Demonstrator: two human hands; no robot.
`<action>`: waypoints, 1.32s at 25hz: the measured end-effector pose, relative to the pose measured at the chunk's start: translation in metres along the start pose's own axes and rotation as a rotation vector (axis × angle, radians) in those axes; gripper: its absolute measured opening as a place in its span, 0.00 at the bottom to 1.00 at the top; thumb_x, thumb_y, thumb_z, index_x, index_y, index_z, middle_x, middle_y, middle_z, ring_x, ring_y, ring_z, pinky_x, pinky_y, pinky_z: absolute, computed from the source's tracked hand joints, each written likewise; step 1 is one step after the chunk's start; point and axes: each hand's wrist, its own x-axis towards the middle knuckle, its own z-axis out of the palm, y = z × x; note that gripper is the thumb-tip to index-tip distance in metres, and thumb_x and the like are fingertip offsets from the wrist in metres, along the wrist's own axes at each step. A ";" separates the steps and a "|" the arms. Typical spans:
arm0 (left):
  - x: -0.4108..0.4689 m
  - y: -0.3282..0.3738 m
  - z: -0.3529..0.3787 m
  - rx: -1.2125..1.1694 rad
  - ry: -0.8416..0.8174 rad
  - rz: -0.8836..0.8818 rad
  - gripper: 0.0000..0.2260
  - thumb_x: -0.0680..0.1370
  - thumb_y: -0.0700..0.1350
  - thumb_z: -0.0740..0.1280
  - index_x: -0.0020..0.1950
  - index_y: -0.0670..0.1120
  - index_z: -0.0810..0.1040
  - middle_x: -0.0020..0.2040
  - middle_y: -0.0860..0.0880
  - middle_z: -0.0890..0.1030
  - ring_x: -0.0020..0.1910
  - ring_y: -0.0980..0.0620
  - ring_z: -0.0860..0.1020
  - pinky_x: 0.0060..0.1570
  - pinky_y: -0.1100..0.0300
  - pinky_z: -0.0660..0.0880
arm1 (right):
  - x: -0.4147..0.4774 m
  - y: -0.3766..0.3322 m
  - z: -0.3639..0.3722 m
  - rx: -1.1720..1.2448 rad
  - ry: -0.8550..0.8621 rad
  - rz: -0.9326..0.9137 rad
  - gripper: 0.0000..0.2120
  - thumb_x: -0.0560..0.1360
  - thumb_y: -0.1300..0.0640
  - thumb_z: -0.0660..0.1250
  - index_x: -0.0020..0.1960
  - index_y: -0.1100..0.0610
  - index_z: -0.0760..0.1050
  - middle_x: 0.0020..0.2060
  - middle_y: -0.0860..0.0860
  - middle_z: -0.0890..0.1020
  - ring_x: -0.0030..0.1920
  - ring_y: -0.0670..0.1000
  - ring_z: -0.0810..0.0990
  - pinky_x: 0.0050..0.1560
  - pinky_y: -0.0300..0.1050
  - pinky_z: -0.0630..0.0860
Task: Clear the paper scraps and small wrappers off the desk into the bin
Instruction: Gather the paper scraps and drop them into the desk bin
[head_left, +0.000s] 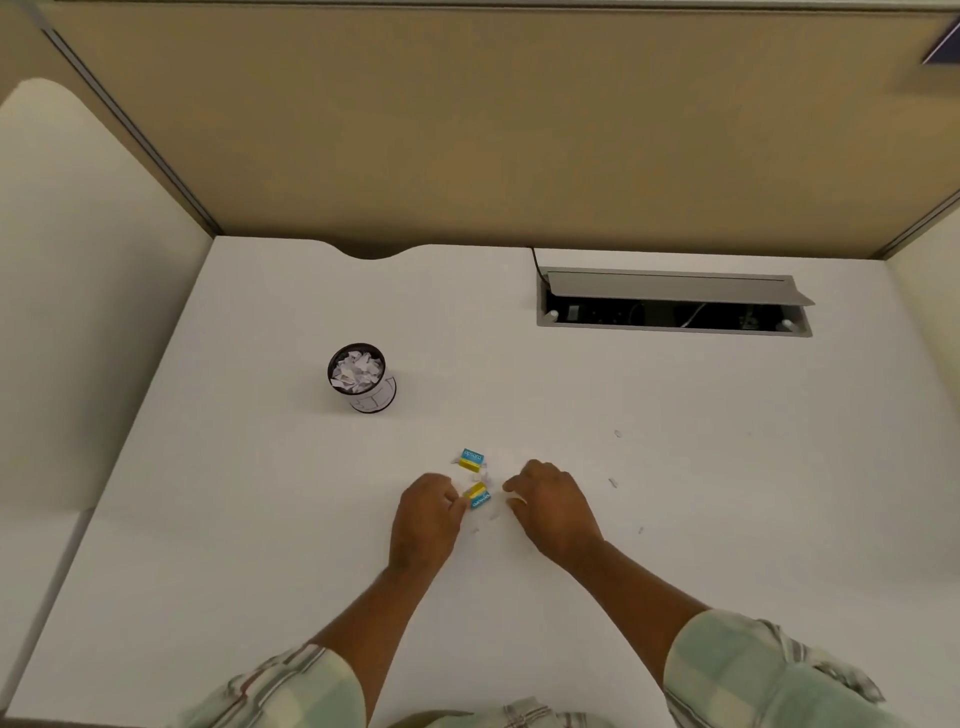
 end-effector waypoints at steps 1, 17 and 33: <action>0.008 0.002 -0.002 -0.030 0.010 0.008 0.05 0.76 0.46 0.74 0.49 0.47 0.80 0.48 0.51 0.82 0.47 0.54 0.79 0.47 0.64 0.75 | 0.009 -0.006 0.001 -0.027 -0.013 -0.033 0.13 0.80 0.52 0.65 0.62 0.50 0.80 0.53 0.52 0.80 0.52 0.54 0.78 0.53 0.49 0.76; 0.081 0.012 -0.013 0.301 -0.187 0.255 0.08 0.78 0.43 0.69 0.55 0.48 0.83 0.64 0.49 0.76 0.59 0.47 0.75 0.53 0.50 0.78 | 0.051 -0.017 0.012 -0.031 0.030 -0.060 0.10 0.78 0.54 0.62 0.50 0.55 0.81 0.45 0.53 0.77 0.43 0.54 0.76 0.42 0.50 0.76; 0.135 0.026 -0.012 -0.123 -0.093 -0.035 0.08 0.78 0.41 0.66 0.52 0.47 0.84 0.52 0.47 0.85 0.50 0.49 0.82 0.47 0.62 0.75 | 0.096 0.057 -0.017 0.491 0.148 0.486 0.12 0.77 0.63 0.61 0.45 0.55 0.82 0.44 0.49 0.82 0.46 0.50 0.78 0.45 0.40 0.71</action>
